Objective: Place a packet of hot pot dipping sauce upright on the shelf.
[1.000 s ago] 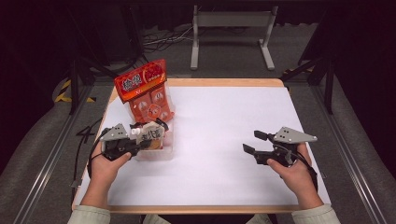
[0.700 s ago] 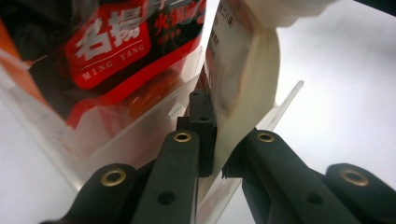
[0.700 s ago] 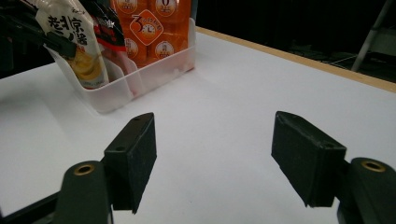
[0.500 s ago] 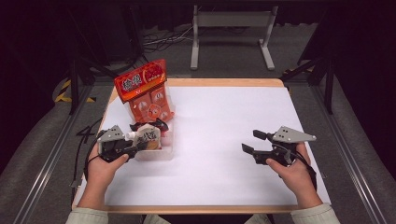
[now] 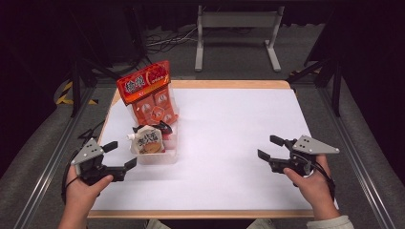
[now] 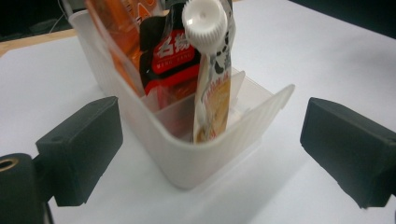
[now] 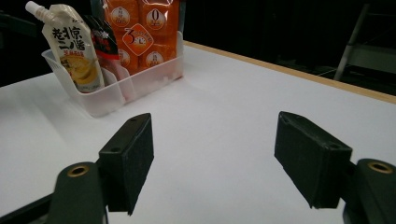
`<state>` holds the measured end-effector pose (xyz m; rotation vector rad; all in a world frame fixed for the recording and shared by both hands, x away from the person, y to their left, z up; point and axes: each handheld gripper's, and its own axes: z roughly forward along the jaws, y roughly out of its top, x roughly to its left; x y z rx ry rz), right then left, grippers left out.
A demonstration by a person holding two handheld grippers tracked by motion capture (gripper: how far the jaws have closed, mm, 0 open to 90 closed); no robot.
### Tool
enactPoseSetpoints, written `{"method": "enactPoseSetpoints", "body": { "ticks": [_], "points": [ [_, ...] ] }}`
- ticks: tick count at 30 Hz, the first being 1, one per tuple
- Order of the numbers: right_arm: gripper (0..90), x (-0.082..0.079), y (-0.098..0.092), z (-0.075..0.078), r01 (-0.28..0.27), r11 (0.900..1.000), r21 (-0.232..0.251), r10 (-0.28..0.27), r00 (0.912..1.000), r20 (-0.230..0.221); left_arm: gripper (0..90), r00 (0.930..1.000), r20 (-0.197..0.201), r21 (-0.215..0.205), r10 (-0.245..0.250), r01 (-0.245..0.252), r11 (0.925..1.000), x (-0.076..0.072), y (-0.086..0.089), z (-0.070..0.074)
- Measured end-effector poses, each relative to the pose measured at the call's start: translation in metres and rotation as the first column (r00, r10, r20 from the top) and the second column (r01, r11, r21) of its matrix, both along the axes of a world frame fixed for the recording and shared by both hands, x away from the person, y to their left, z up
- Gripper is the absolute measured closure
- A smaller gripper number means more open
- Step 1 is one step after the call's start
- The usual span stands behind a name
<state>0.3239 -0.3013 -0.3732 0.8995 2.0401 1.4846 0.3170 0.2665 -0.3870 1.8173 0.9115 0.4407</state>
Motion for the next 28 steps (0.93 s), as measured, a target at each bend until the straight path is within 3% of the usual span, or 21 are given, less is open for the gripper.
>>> {"method": "enactPoseSetpoints", "body": {
  "ticks": [4,9,13,20,28],
  "points": [
    [28.4,-0.007,-0.011,-0.008,0.023,1.000,0.007,-0.023,0.9997,-0.001,6.4,0.9999,-0.002,-0.035,0.013,-0.013,0.9993,-0.011,0.013,-0.012],
    [27.0,-0.011,-0.024,-0.020,0.052,0.998,0.024,-0.052,0.9986,-0.002,9.3,1.0000,-0.001,-0.057,0.001,-0.001,0.9984,-0.018,0.018,-0.024],
    [26.7,-0.015,-0.032,-0.034,0.086,0.996,0.022,-0.086,0.9963,0.000,9.6,1.0000,0.007,-0.106,0.002,-0.001,0.9944,-0.019,0.020,-0.040],
    [26.8,-0.018,-0.042,-0.058,0.127,0.992,0.006,-0.127,0.9912,-0.039,9.7,0.9999,-0.016,-0.041,-0.001,0.000,0.9992,-0.012,0.012,-0.057],
    [26.7,-0.018,-0.043,-0.058,0.136,0.991,0.005,-0.136,0.9903,-0.028,9.5,0.9999,-0.014,-0.049,0.006,-0.007,0.9988,-0.011,0.011,-0.057]
  ]
}}
